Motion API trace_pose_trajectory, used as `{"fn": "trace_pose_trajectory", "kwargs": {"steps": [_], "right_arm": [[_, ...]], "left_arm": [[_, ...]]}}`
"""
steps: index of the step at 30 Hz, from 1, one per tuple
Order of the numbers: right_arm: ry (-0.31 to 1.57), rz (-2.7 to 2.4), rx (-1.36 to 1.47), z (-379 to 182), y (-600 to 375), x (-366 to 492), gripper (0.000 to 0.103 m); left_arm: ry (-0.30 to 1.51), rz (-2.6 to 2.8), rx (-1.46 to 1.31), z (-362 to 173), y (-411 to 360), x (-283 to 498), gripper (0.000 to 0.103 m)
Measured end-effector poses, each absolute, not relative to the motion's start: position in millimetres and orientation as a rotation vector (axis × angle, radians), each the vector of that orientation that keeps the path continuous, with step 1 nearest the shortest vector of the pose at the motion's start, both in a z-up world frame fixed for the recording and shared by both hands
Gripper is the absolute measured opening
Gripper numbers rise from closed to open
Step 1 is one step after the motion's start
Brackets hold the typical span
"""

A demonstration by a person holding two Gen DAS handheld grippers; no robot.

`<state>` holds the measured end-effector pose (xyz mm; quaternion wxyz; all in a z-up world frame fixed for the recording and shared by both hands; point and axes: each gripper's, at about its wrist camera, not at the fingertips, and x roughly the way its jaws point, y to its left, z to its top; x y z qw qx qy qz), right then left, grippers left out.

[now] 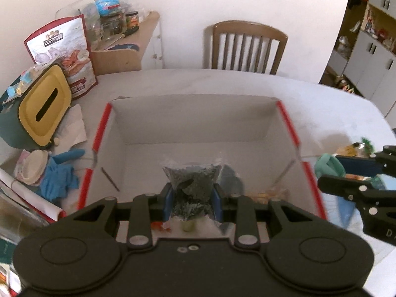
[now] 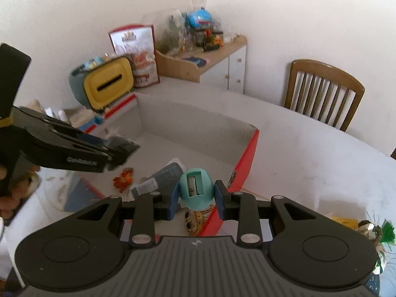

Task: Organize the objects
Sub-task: 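Carry the dark pouch and teal egg into the red box with both grippers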

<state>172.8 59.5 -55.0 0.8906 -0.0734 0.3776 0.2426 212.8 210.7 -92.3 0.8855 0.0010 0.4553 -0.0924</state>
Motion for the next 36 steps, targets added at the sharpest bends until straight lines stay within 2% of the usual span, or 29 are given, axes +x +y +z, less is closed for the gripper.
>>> {"fn": "trace_pose_trajectory", "kwargs": {"steps": [20, 36], "right_arm": [[0.935, 0.493, -0.316, -116, 128, 207, 0.031], [0.989, 0.494, -0.373, -131, 149, 218, 0.031]], "left_arm": [[1.068, -0.175, 0.156, -150, 218, 270, 0.03], [1.214, -0.211, 0.271, -173, 205, 292, 0.031]]}}
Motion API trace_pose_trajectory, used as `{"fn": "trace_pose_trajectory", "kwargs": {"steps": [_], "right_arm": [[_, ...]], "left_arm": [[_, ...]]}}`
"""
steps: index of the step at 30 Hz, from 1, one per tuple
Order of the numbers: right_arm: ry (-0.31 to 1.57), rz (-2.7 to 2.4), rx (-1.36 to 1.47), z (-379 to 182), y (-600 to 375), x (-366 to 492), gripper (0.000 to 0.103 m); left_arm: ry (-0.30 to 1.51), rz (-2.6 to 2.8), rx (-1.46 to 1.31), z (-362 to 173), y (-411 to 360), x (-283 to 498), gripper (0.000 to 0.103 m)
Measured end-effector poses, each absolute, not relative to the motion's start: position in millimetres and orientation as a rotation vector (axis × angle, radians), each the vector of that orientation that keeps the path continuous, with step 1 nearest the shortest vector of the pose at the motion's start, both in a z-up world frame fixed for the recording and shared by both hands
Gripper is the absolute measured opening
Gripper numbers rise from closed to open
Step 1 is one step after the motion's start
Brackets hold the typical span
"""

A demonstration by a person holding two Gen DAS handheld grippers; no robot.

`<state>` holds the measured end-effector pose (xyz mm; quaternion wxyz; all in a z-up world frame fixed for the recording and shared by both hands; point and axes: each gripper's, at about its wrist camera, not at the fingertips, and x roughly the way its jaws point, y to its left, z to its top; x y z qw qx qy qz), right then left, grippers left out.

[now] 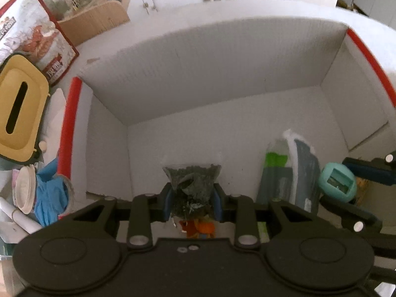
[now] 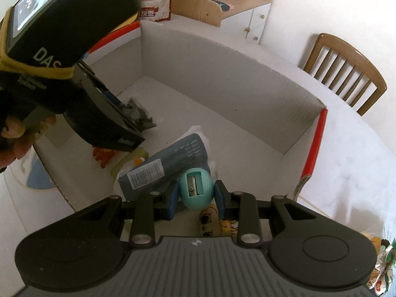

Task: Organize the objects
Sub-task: 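Carry the dark pouch and teal egg into the red box with both grippers, then open both grippers to drop the pouch and egg into the box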

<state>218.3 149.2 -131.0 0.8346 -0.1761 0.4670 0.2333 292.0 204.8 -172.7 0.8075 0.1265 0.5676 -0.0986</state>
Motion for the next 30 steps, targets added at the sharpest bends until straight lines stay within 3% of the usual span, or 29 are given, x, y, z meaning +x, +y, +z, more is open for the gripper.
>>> {"fn": "trace_pose_trajectory", "kwargs": {"steps": [14, 16, 18, 21, 25, 30], "right_arm": [[0.99, 0.497, -0.356, -126, 148, 216, 0.031], [0.986, 0.491, -0.361, -123, 147, 215, 0.031], [0.981, 0.484, -0.366, -121, 146, 213, 0.031], [0.968, 0.477, -0.35, -115, 141, 211, 0.032], [0.945, 0.474, -0.312, -106, 132, 208, 0.045], [0.923, 0.478, -0.272, -94, 122, 208, 0.045]], "left_arm": [[1.269, -0.219, 0.306, -178, 203, 293, 0.036], [1.257, -0.22, 0.307, -176, 202, 292, 0.04], [1.249, -0.215, 0.301, -175, 203, 291, 0.051], [1.221, -0.204, 0.303, -170, 204, 289, 0.059], [1.194, -0.201, 0.298, -164, 203, 282, 0.06], [1.163, -0.195, 0.253, -155, 208, 280, 0.061]]}}
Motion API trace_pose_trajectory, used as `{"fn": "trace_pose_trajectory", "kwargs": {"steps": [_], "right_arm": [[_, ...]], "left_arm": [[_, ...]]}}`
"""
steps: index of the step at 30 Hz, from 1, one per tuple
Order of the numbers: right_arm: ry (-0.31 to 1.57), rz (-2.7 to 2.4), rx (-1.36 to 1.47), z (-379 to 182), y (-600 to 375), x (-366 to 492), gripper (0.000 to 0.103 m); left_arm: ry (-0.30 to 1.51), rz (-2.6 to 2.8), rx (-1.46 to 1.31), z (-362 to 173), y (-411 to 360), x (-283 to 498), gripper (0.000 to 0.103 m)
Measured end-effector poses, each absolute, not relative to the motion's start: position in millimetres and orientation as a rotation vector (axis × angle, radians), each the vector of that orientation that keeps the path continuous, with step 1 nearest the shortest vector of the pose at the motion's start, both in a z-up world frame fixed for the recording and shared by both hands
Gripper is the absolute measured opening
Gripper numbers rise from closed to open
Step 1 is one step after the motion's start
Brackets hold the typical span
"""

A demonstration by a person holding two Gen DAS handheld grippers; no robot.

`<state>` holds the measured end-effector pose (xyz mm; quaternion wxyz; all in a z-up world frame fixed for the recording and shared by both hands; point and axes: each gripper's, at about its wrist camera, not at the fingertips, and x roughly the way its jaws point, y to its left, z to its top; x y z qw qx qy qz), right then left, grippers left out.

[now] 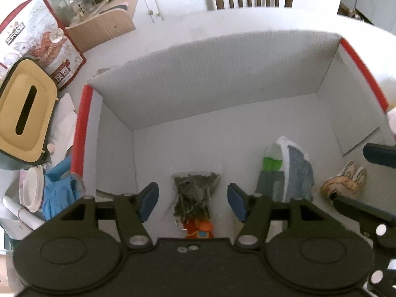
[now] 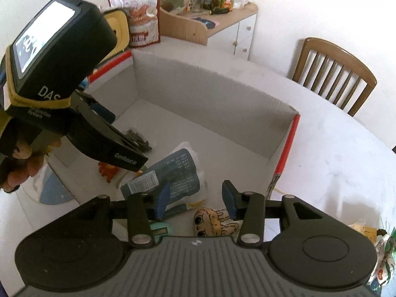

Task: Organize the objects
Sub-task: 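Open both grippers to drop the pouch and egg into the box, then move both grippers back toward the remaining items on the table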

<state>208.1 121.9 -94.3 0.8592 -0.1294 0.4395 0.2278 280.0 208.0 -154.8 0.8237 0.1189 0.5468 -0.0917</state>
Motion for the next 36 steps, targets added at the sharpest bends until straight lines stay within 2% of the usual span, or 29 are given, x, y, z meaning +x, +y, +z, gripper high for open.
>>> {"fn": "trace_pose_trajectory", "kwargs": {"steps": [6, 8, 14, 18, 20, 36], "right_arm": [[0.886, 0.483, -0.249, -76, 109, 195, 0.046], [0.869, 0.485, -0.241, -69, 102, 192, 0.051], [0.838, 0.5, -0.195, -52, 82, 178, 0.052], [0.804, 0.501, -0.167, -41, 68, 167, 0.052], [0.776, 0.496, -0.153, -34, 57, 156, 0.058], [0.695, 0.407, 0.05, -21, -41, 96, 0.066]], "left_arm": [[1.067, -0.208, 0.227, -130, 204, 259, 0.062], [1.046, -0.213, 0.207, -122, 202, 254, 0.062], [0.986, -0.24, 0.174, -100, 192, 240, 0.063], [0.956, -0.257, 0.157, -89, 187, 230, 0.069], [0.935, -0.266, 0.147, -84, 185, 223, 0.072], [0.873, -0.346, 0.052, -54, 147, 172, 0.08]]}}
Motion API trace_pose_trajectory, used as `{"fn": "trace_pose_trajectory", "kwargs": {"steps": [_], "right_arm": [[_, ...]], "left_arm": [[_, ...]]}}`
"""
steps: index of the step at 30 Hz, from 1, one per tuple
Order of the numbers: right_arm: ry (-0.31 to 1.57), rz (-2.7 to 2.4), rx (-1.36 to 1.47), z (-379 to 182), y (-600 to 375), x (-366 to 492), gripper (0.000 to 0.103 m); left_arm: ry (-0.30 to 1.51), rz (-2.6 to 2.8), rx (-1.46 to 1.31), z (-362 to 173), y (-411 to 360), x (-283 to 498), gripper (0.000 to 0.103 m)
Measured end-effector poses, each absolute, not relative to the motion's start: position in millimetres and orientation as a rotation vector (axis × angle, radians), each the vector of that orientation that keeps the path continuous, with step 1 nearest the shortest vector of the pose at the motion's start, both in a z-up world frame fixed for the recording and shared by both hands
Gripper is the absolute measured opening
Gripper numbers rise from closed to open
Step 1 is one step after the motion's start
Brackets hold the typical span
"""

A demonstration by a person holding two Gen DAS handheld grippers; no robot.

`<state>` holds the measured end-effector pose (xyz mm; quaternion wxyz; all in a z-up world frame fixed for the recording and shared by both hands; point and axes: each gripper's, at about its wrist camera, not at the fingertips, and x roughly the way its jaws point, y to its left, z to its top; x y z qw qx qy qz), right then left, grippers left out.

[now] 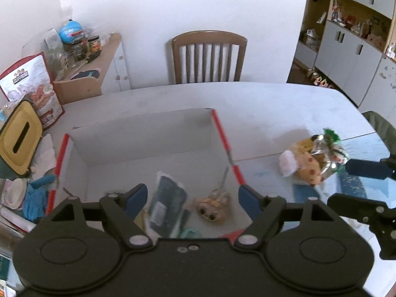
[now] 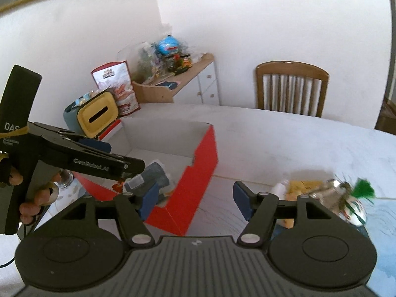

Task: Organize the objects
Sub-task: 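Move both grippers back toward the remaining items on the table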

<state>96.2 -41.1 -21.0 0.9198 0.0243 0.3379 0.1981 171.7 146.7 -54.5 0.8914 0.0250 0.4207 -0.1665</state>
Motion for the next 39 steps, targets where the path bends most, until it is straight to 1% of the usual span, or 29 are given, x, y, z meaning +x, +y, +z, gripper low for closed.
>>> {"fn": "trace_pose_trajectory", "kwargs": {"steps": [4, 13, 16, 22, 24, 27, 39], "right_arm": [[0.694, 0.381, 0.079, -25, -61, 89, 0.066], [0.673, 0.357, 0.151, -25, -107, 82, 0.073], [0.667, 0.341, 0.157, -27, -122, 80, 0.074], [0.668, 0.294, 0.171, -33, -151, 78, 0.074], [0.671, 0.274, 0.177, -36, -160, 79, 0.074], [0.677, 0.245, 0.185, -42, -178, 80, 0.074], [0.731, 0.13, 0.189, -73, -239, 97, 0.074]], "left_arm": [[0.87, -0.366, 0.045, -53, 130, 164, 0.082], [0.87, -0.409, 0.047, -51, 93, 156, 0.086], [0.876, -0.419, 0.048, -52, 82, 156, 0.088], [0.869, -0.438, 0.056, -51, 60, 156, 0.095], [0.864, -0.44, 0.056, -52, 52, 156, 0.099], [0.859, -0.442, 0.052, -54, 42, 158, 0.102], [0.876, -0.413, 0.024, -75, 3, 179, 0.102]]}}
